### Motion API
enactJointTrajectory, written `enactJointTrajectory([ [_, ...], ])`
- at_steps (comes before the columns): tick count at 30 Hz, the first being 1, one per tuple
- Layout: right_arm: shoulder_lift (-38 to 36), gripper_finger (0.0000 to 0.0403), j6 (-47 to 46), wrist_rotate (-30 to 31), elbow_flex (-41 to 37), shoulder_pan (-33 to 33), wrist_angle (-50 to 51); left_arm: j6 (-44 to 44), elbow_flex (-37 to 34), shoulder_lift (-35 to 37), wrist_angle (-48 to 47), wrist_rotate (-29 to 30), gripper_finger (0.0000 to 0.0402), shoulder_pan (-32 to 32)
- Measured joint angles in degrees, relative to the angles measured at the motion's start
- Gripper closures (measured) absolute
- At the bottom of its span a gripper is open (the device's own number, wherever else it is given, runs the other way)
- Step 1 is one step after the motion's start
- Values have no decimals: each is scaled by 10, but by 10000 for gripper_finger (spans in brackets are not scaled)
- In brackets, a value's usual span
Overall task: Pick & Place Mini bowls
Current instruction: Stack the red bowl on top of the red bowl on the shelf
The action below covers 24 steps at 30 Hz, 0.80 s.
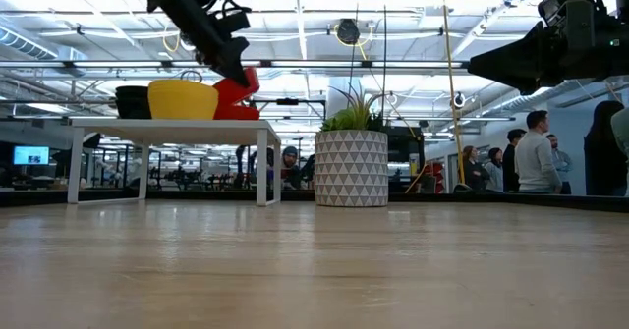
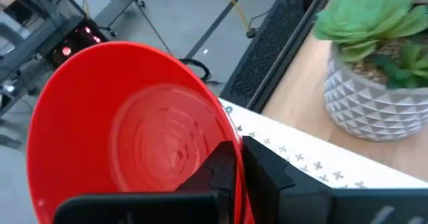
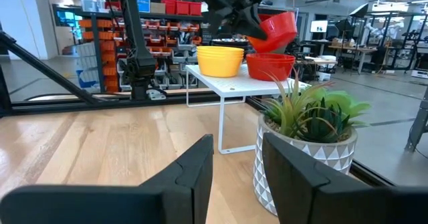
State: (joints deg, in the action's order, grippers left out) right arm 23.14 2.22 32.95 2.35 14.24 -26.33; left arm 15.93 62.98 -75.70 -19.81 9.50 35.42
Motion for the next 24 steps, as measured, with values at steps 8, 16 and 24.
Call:
enactJointTrajectory([
  [8,0,287,0,0,0,0,0,-15,0,-2,-18,-1,395,15],
  [16,0,286,0,0,0,0,0,-16,0,-2,-47,-1,370,14],
  [24,0,286,0,0,0,0,0,-15,0,-2,-49,-1,367,14],
])
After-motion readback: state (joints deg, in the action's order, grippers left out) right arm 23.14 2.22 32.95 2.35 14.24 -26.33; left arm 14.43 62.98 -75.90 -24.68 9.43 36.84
